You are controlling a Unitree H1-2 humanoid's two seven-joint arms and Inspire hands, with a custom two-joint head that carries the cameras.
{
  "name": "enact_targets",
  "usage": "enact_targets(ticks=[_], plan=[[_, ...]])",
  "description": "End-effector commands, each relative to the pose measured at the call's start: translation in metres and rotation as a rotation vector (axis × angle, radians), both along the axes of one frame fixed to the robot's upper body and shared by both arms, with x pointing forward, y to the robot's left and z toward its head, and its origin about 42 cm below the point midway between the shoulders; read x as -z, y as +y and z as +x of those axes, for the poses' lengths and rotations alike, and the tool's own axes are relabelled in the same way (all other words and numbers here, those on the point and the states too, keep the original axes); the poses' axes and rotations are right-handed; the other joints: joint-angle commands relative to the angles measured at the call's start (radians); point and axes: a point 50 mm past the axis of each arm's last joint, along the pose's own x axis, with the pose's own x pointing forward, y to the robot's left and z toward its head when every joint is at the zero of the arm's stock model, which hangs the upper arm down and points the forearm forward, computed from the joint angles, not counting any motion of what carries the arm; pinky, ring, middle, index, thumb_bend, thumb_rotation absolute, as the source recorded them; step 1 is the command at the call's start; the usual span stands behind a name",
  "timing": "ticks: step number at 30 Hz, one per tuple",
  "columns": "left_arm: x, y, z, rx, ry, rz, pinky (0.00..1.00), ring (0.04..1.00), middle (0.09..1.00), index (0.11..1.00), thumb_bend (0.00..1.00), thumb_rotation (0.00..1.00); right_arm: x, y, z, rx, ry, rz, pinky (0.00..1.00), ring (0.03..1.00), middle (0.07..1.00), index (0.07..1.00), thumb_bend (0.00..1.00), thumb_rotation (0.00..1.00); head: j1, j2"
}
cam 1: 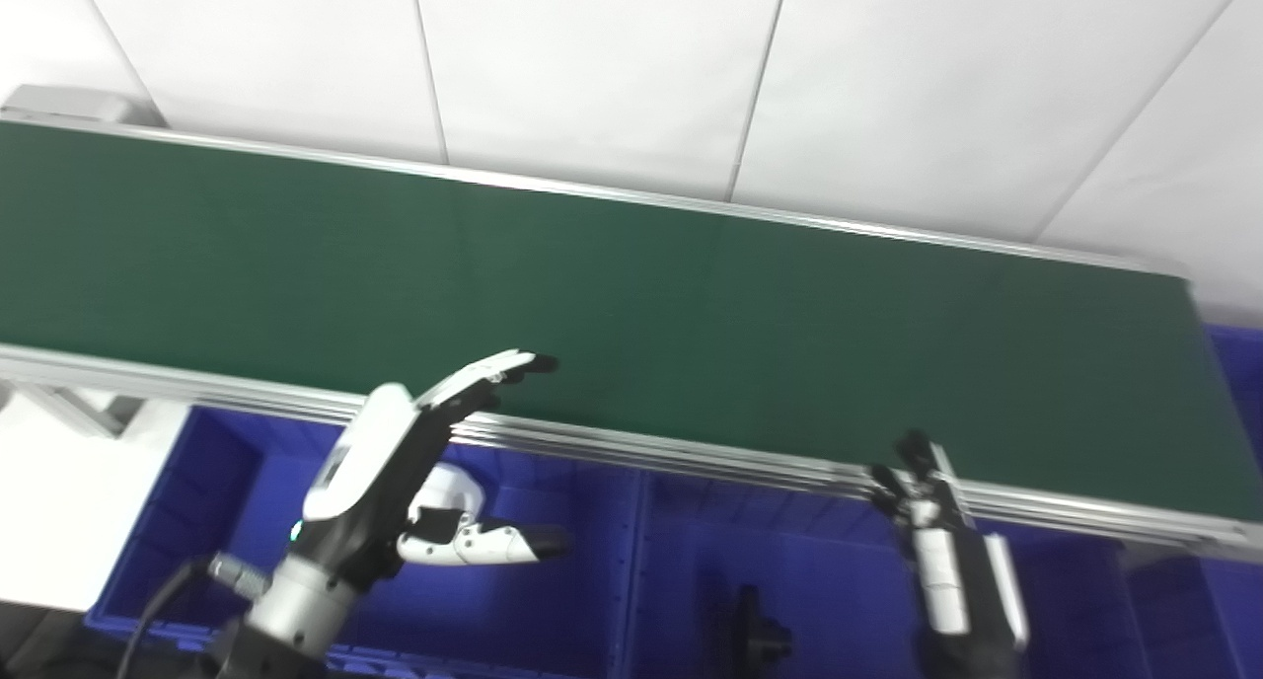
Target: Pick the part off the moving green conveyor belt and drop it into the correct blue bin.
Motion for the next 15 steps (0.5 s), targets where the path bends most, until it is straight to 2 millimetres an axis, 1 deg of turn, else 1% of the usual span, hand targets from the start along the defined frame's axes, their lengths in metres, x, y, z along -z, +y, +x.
enact_targets(ticks=[1,2,3,4,5,6,7,8,9,10,11,15], plan=[[0.003,-0.008,-0.005,-0.032,0.035,-0.120,0.89,0.928,0.952,0.921,0.69,0.80,-0.002,0.007,0.001,0.001,-0.013,0.000,0.90,0.917,0.990,0.990,0.71,0.91,-0.048,-0.008],[0.007,-0.008,-0.005,-0.039,0.047,-0.125,0.90,0.932,0.961,0.948,0.68,0.84,0.000,0.009,0.001,0.001,-0.012,-0.001,0.91,0.918,0.993,0.994,0.71,0.91,-0.048,-0.008],[0.018,-0.004,-0.001,-0.051,0.039,-0.084,0.89,0.939,0.970,0.953,0.67,0.82,0.003,0.014,0.002,0.004,-0.013,0.000,0.90,0.916,0.993,0.994,0.71,0.91,-0.091,-0.011],[0.029,0.001,0.003,-0.057,0.016,-0.033,0.89,0.951,0.982,0.953,0.66,0.76,0.004,0.018,0.002,0.010,-0.015,-0.002,0.89,0.910,0.990,0.989,0.71,0.90,-0.097,-0.011],[0.038,0.009,0.008,-0.058,-0.008,0.011,0.89,0.952,0.983,0.953,0.66,0.75,0.004,0.023,0.004,0.015,-0.020,-0.003,0.89,0.909,0.990,0.989,0.71,0.90,-0.142,-0.010],[0.047,0.016,0.012,-0.058,-0.030,0.049,0.90,0.960,0.990,0.957,0.66,0.73,0.005,0.026,0.004,0.019,-0.023,-0.011,0.89,0.908,0.989,0.987,0.70,0.90,-0.142,-0.010],[0.052,0.022,0.016,-0.058,-0.044,0.070,0.92,0.972,0.995,0.964,0.67,0.71,0.004,0.029,0.005,0.022,-0.024,-0.018,0.88,0.907,0.988,0.988,0.70,0.91,-0.178,-0.009],[0.055,0.026,0.018,-0.058,-0.054,0.080,0.93,0.976,0.997,0.966,0.67,0.70,0.004,0.031,0.006,0.024,-0.025,-0.023,0.88,0.906,0.988,0.988,0.70,0.91,-0.178,-0.009],[0.059,0.029,0.020,-0.051,-0.060,0.092,0.94,0.978,0.998,0.968,0.67,0.70,0.002,0.034,0.007,0.032,-0.024,-0.030,0.88,0.906,0.988,0.988,0.70,0.92,-0.216,-0.005],[0.061,0.031,0.021,-0.047,-0.064,0.098,0.93,0.973,0.993,0.969,0.67,0.69,0.001,0.036,0.008,0.038,-0.024,-0.035,0.88,0.904,0.986,0.988,0.69,0.92,-0.216,-0.005],[0.063,0.034,0.022,-0.038,-0.061,0.106,0.93,0.972,0.990,0.969,0.68,0.69,-0.001,0.038,0.009,0.044,-0.029,-0.038,0.88,0.904,0.985,0.988,0.69,0.93,-0.244,0.002],[0.069,0.039,0.024,-0.020,-0.052,0.128,0.93,0.966,0.980,0.958,0.70,0.71,-0.001,0.042,0.013,0.048,-0.043,-0.043,0.87,0.910,0.987,0.990,0.67,0.93,-0.272,0.011]])
